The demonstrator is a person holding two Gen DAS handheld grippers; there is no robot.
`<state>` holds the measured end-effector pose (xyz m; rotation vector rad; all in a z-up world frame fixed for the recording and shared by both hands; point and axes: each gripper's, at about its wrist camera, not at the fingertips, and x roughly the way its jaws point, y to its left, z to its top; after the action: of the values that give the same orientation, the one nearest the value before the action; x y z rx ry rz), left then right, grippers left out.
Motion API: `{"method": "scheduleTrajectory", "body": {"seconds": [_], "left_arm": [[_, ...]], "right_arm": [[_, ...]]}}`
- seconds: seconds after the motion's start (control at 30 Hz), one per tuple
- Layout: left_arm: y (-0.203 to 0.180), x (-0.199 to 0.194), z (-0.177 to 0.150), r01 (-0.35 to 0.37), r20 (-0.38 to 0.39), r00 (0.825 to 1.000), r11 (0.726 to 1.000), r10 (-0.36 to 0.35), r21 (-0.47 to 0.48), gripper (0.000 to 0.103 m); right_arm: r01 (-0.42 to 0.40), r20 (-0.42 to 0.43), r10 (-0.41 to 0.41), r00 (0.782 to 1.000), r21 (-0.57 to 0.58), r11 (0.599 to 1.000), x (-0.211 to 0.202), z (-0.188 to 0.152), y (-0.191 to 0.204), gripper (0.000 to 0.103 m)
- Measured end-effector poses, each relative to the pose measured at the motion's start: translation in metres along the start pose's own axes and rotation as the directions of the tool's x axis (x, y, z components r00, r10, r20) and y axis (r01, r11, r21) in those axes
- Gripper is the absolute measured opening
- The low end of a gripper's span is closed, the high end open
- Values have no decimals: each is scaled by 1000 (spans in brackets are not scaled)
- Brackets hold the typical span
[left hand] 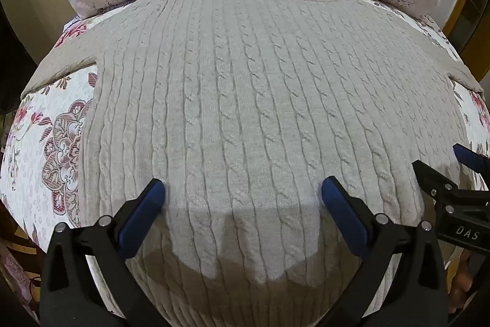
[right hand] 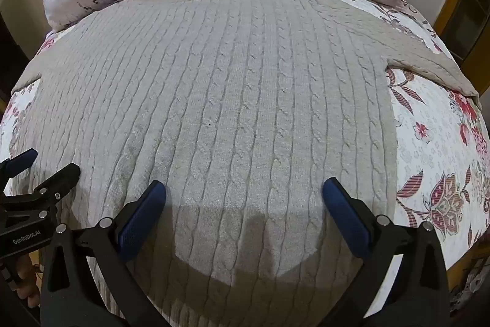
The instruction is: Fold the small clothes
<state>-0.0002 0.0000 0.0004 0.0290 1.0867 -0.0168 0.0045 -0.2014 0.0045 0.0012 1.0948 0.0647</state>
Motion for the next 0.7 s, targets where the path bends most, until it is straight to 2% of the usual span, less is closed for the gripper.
{"method": "scheduleTrajectory", "body": {"seconds": [0.7], "left_arm": [[0,0,0,-1,6,1000,1000,1,0,101]], "right_arm": [[1,5,-1,1000,2,1000,-2,3,-1,102]]}}
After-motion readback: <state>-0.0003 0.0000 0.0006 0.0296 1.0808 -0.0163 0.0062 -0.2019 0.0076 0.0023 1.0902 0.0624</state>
